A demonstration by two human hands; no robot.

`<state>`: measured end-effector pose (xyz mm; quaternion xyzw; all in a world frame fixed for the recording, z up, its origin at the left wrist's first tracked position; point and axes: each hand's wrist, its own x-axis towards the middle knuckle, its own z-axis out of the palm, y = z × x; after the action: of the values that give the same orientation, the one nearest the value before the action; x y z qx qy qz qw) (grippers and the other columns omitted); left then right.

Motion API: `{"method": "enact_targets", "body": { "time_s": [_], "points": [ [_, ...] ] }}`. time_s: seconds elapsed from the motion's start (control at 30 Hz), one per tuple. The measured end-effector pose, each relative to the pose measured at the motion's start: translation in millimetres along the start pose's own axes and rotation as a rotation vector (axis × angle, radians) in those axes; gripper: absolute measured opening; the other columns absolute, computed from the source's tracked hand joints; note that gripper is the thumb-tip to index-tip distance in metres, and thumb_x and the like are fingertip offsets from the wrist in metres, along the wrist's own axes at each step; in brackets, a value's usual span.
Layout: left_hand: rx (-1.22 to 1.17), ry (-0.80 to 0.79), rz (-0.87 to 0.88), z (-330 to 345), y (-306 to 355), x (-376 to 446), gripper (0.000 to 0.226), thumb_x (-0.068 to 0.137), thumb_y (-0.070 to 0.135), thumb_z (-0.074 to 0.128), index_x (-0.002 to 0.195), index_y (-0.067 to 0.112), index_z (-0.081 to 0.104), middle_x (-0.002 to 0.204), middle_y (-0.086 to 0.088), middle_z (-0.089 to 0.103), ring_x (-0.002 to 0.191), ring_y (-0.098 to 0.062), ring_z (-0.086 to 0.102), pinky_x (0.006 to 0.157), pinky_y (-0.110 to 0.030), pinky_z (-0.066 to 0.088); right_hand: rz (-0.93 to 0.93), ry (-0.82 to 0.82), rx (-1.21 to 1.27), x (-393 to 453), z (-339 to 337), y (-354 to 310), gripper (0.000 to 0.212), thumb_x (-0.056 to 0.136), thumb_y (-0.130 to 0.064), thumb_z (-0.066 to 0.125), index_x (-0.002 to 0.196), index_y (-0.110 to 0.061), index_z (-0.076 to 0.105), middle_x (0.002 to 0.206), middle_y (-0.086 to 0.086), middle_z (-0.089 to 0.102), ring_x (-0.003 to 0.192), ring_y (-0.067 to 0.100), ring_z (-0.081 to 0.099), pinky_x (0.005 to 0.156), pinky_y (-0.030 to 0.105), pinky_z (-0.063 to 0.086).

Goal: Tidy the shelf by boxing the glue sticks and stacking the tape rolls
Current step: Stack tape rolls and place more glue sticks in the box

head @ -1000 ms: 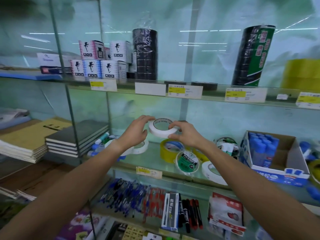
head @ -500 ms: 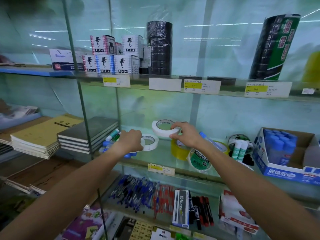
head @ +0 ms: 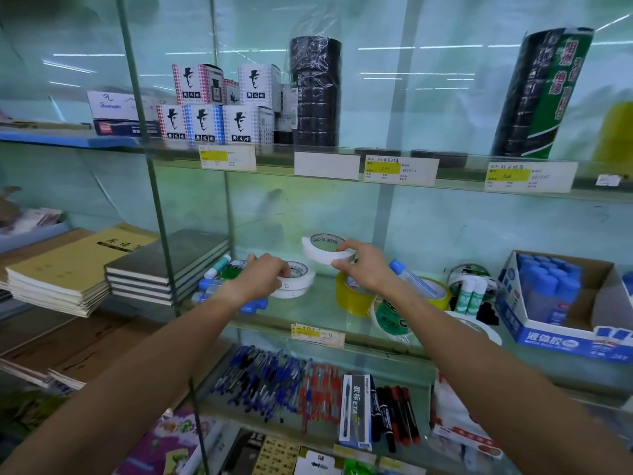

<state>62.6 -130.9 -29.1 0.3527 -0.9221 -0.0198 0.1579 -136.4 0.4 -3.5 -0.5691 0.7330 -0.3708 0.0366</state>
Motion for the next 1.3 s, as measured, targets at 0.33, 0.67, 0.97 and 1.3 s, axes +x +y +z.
{"method": "enact_targets", "body": {
  "time_s": [0.33, 0.67, 0.97, 1.3],
  "points": [
    [-0.516, 0.256, -0.267, -3.6, -34.7, 2.2, 0.037, 0.078, -0.005, 0.047, 0.104, 0.007, 0.071, 0.105, -0.008, 0.071, 0.101, -0.023, 0.064, 0.091, -0.027, 0.047, -0.039, -0.137, -0.019, 12.0, 33.0, -24.3, 0.036, 0.082, -0.026, 0.073, 0.116, -0.015, 0.065, 0.116, 0.01, 0.065, 0.094, 0.021, 0.056, 0.077, 0.025, 0.039],
    [-0.685, 0.072, -0.354, 12.6, -59.8, 16.0, 0.012, 0.068, 0.007, 0.052, 0.068, 0.018, 0.05, 0.071, -0.006, 0.048, 0.067, -0.013, 0.045, 0.064, -0.03, 0.034, 0.016, -0.239, -0.065, 15.6, 74.3, -33.3, 0.037, 0.086, -0.022, 0.067, 0.121, -0.015, 0.058, 0.124, 0.014, 0.06, 0.108, 0.029, 0.056, 0.087, 0.033, 0.044],
    [-0.29, 0.241, -0.422, -2.5, -52.1, 1.5, 0.008, 0.075, 0.006, 0.059, 0.069, 0.01, 0.059, 0.079, -0.02, 0.066, 0.073, -0.034, 0.058, 0.071, -0.032, 0.045, 0.033, -0.252, -0.145, 12.3, 77.0, -34.6, 0.056, 0.087, -0.019, 0.061, 0.14, -0.019, 0.041, 0.134, 0.017, 0.049, 0.118, 0.033, 0.052, 0.097, 0.035, 0.042],
    [0.409, 0.025, -0.497, -6.1, -61.6, -2.6, 0.029, 0.092, 0.006, 0.046, 0.114, 0.014, 0.063, 0.118, -0.006, 0.065, 0.107, -0.028, 0.064, 0.082, -0.039, 0.055, -0.038, -0.119, -0.221, 4.6, 64.4, -38.2, 0.048, 0.084, -0.007, 0.052, 0.131, -0.017, 0.048, 0.126, 0.014, 0.053, 0.111, 0.031, 0.054, 0.088, 0.036, 0.045]
  ]
}}
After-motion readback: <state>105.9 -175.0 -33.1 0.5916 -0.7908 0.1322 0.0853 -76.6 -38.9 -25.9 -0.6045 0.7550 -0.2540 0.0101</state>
